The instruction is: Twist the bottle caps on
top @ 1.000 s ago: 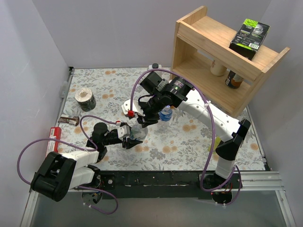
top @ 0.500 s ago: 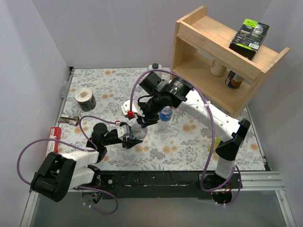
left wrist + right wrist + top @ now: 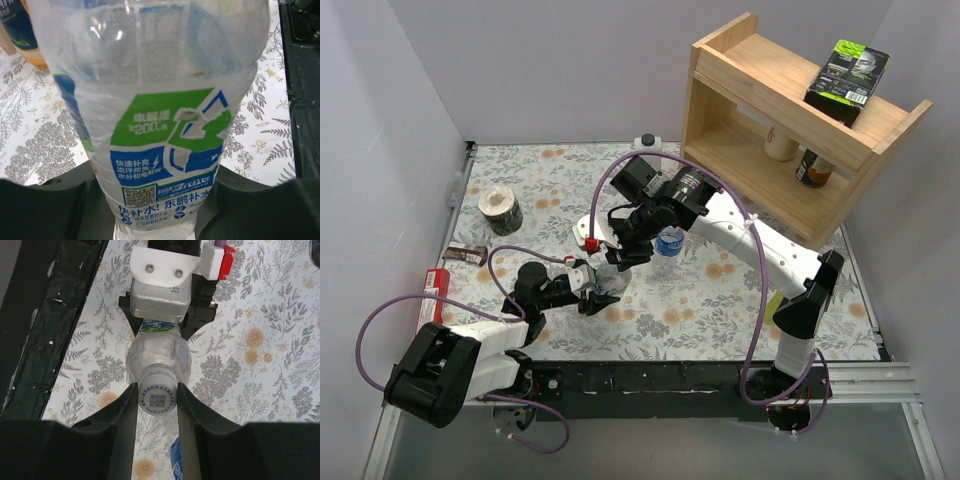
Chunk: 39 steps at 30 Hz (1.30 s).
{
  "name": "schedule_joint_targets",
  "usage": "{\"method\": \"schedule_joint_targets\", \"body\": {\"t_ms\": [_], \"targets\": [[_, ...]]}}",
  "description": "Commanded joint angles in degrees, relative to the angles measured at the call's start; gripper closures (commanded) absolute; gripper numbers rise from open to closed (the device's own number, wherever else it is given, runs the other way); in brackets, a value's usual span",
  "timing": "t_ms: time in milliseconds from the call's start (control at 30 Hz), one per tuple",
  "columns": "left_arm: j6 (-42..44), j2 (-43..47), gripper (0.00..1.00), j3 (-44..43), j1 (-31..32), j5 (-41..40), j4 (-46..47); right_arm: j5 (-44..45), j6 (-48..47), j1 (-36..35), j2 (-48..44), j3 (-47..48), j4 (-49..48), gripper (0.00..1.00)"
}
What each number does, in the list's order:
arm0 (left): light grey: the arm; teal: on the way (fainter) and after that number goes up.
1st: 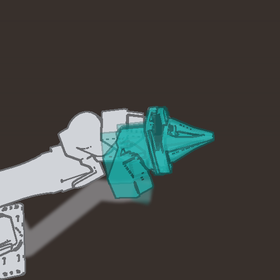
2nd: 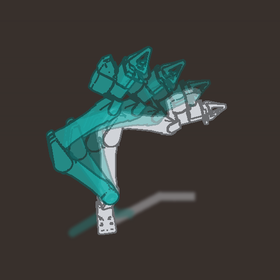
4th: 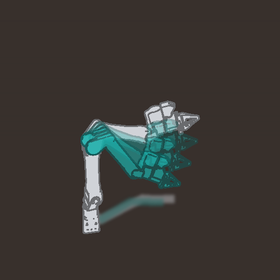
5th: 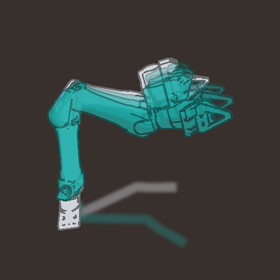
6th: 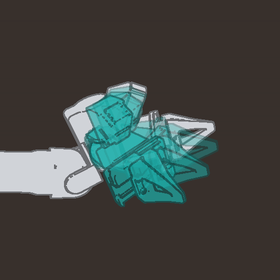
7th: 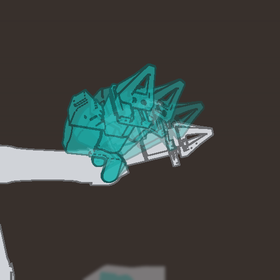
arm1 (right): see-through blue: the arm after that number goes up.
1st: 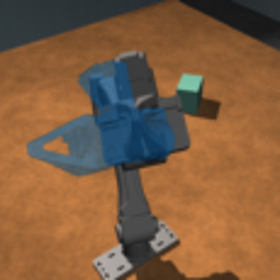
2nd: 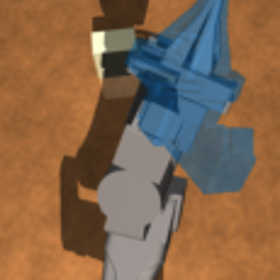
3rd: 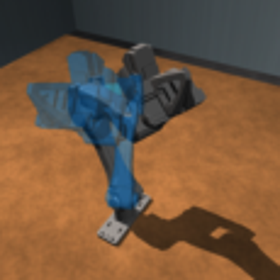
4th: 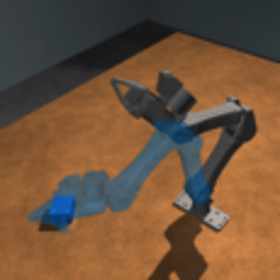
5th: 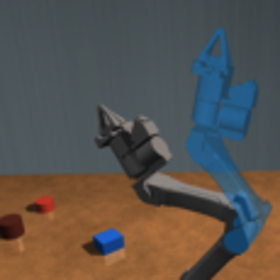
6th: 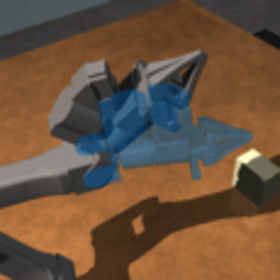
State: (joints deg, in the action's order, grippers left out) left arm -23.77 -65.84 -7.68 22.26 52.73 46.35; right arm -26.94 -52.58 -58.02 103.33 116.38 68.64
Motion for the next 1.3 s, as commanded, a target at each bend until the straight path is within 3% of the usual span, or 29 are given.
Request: {"method": "schedule_joint_targets", "body": {"t_ms": [0,133,367,533,567,600,733,900,967,1267], "targets": [[-3.5,2.3,1.00,-0.4,0.2,-4.2,8.4,2.1,2.6,-0.7,3.5,0.0,4.6,0.76],[-9.9,1.5,1.00,-0.4,0.0,-10.2,11.7,3.1,8.4,-0.5,4.6,-0.2,4.3,0.76],[-7.0,2.1,1.00,-0.1,-0.2,-13.3,11.7,6.3,20.6,-0.4,8.3,0.0,6.2,0.77],[-7.7,2.2,1.00,-0.1,-0.2,-14.8,11.7,7.2,27.2,-0.4,8.6,-3.3,6.0,0.84],[-7.8,2.4,1.00,-0.1,-0.2,-14.8,11.4,7.5,27.2,-0.4,8.6,-3.1,5.9,0.81],[-7.8,2.4,1.00,0.2,-0.2,-14.8,11.0,7.9,27.0,-0.4,8.6,-2.5,5.8,0.70],[-6.5,2.7,1.00,0.4,-0.2,-12.6,8.8,10.4,25.7,-0.4,9.3,3.7,6.2,0.54],[-6.2,0.9,1.00,-1.6,-0.2,-8.4,5.2,10.7,22.7,-0.4,7.0,6.8,6.2,0.19],[-5.9,0.4,1.00,-2.7,-0.2,-7.1,4.0,11.4,21.7,-0.4,5.4,6.9,6.2,0.11],[-5.9,-0.6,1.00,-4.9,-0.2,-0.4,-2.0,13.4,15.8,2.8,-2.1,2.2,1.8,0.04]]}}
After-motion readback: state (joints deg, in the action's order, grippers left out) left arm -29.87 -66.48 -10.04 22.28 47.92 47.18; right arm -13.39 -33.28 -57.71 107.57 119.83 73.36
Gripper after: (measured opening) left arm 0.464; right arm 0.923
